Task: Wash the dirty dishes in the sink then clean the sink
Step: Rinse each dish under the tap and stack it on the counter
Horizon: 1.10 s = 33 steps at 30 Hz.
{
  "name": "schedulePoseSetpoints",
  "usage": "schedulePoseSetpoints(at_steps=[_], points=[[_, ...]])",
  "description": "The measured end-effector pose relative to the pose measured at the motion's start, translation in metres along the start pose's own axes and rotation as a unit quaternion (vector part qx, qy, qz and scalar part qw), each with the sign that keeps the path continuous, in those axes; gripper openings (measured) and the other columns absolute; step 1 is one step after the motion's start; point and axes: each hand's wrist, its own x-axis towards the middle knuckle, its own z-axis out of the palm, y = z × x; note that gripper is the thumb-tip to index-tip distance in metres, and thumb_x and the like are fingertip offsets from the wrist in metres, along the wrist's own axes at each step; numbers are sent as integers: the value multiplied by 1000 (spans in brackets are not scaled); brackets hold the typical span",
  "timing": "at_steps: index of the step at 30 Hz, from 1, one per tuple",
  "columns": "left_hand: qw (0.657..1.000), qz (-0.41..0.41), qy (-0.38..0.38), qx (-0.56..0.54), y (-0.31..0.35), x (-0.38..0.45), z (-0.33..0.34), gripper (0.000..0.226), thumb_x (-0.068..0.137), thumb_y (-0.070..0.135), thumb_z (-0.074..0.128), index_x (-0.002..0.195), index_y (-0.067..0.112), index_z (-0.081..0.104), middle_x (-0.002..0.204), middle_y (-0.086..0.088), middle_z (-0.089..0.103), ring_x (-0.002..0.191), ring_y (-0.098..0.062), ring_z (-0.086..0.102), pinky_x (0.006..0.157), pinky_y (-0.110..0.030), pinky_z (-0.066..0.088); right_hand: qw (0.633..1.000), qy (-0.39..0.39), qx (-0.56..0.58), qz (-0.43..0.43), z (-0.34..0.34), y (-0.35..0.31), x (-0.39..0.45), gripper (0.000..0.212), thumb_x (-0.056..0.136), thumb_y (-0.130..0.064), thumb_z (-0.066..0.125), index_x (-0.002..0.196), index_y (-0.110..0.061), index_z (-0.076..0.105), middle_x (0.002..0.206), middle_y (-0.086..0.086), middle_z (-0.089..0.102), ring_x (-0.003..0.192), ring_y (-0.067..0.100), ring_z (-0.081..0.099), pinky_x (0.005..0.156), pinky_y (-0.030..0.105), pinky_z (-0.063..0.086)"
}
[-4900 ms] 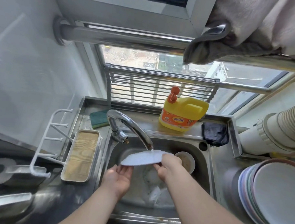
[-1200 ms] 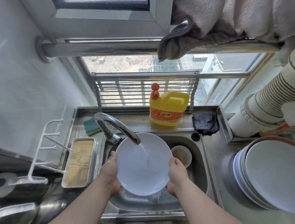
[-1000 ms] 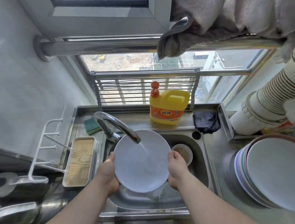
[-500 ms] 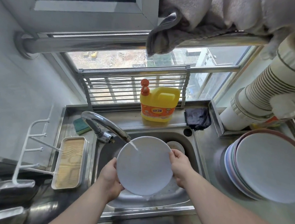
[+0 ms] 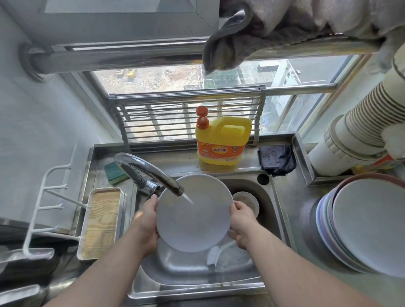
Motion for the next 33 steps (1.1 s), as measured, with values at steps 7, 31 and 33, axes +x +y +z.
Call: schedulePoseSetpoints(at_steps=[7, 31, 33], points=[[997, 40, -69, -22, 15, -17, -8, 58, 109, 56, 39, 129, 14, 74, 122, -23, 74, 109, -38, 74, 73, -41, 64, 996, -49, 17, 74, 24, 10, -13, 14, 106, -22, 56, 116, -19, 66, 94, 6, 81, 73, 24, 79, 58, 39, 63], [983, -114, -88, 115, -78, -22, 66, 32, 106, 7, 43, 117, 27, 66, 122, 6, 65, 120, -24, 51, 119, -46, 22, 911, 164, -332, -183, -106, -3, -28, 25, 109, -31, 49, 85, -24, 51, 81, 0, 64, 75, 18, 58, 59, 34, 38], [977, -134, -88, 141, -82, -21, 80, 37, 101, 0, 44, 113, 28, 64, 114, 10, 63, 118, -22, 50, 114, -42, 26, 894, 157, -362, -211, -116, -4, -42, 24, 108, -27, 50, 85, -23, 48, 82, -1, 64, 76, 20, 58, 62, 37, 40]])
